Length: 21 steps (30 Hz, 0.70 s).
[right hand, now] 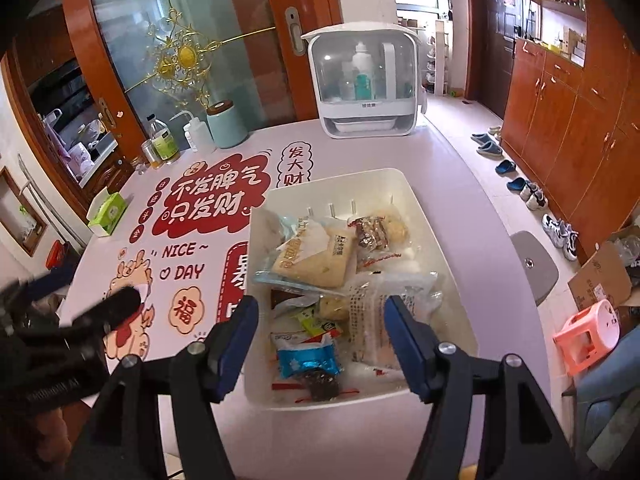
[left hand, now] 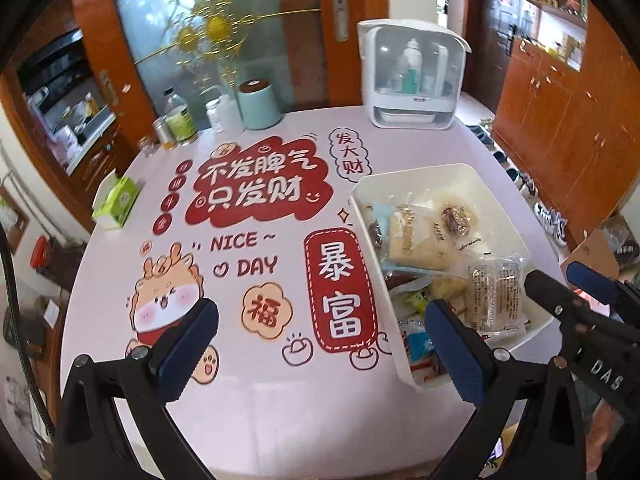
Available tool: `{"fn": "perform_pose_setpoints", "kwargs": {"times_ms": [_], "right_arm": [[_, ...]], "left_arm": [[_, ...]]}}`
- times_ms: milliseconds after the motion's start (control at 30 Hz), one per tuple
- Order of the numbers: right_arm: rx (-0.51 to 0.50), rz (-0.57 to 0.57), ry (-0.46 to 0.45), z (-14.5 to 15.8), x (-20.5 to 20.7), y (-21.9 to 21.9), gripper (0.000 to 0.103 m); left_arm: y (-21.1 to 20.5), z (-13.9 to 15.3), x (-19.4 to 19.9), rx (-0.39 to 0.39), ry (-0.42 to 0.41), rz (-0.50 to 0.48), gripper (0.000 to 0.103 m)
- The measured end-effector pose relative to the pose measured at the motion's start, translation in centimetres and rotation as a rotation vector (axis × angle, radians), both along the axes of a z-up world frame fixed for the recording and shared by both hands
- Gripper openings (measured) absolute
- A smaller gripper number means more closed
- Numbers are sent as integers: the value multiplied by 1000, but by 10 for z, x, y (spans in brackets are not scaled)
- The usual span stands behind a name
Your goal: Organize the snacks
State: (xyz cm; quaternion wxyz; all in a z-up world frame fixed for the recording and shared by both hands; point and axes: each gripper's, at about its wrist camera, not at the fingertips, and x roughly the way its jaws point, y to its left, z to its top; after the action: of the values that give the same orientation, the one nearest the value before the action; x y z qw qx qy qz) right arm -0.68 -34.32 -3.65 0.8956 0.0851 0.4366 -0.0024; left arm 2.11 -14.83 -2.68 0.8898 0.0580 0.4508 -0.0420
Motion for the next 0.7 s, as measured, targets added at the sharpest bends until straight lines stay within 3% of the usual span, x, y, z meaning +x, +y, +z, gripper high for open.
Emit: {"fn": "perform_pose_setpoints", "kwargs": {"times_ms": [300, 700], "right_arm": [[-55, 9, -24, 23, -12, 26, 66], [-67, 11, 9, 24, -15, 46, 66]], "left_arm": [[30, 6, -18, -32, -5, 70, 102], [48, 5, -25, -45, 6, 89, 102]]}}
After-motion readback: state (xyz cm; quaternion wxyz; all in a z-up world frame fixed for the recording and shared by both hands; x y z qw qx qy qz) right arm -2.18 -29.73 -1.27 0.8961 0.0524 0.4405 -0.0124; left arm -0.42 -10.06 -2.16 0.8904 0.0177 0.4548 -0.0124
